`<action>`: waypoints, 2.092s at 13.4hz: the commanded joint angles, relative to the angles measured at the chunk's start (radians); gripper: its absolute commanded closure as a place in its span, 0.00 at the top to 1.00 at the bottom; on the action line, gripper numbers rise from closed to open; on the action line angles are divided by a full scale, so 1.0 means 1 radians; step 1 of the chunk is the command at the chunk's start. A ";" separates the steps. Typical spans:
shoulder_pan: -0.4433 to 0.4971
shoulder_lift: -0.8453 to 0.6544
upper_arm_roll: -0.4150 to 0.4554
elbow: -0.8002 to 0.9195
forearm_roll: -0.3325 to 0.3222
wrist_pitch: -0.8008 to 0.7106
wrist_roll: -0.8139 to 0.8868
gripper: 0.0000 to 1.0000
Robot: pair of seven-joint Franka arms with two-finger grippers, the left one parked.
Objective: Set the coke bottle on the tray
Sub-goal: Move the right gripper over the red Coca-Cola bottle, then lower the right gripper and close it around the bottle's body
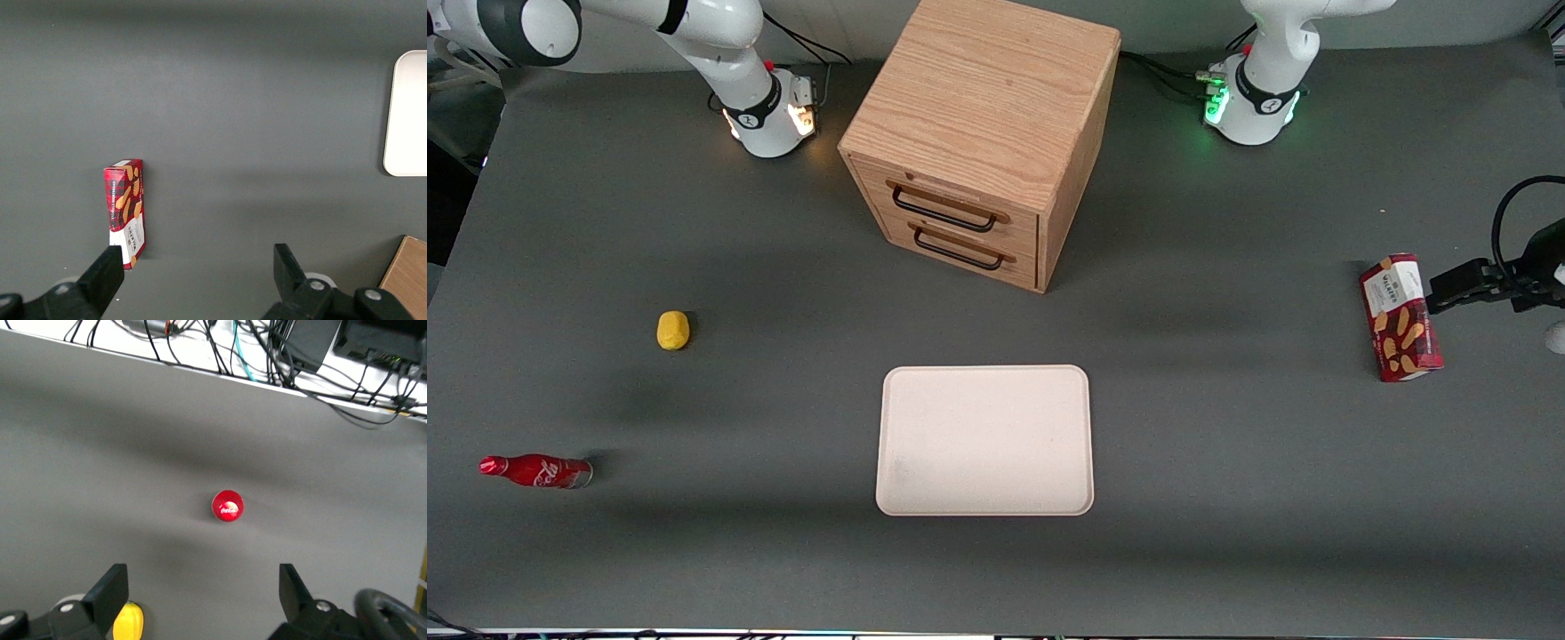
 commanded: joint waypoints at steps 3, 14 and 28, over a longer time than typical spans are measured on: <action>0.001 0.118 -0.002 0.023 0.007 0.027 -0.023 1.00; 0.002 0.250 -0.003 0.011 -0.025 0.185 -0.063 1.00; 0.005 0.262 -0.002 0.009 -0.079 0.188 -0.074 0.11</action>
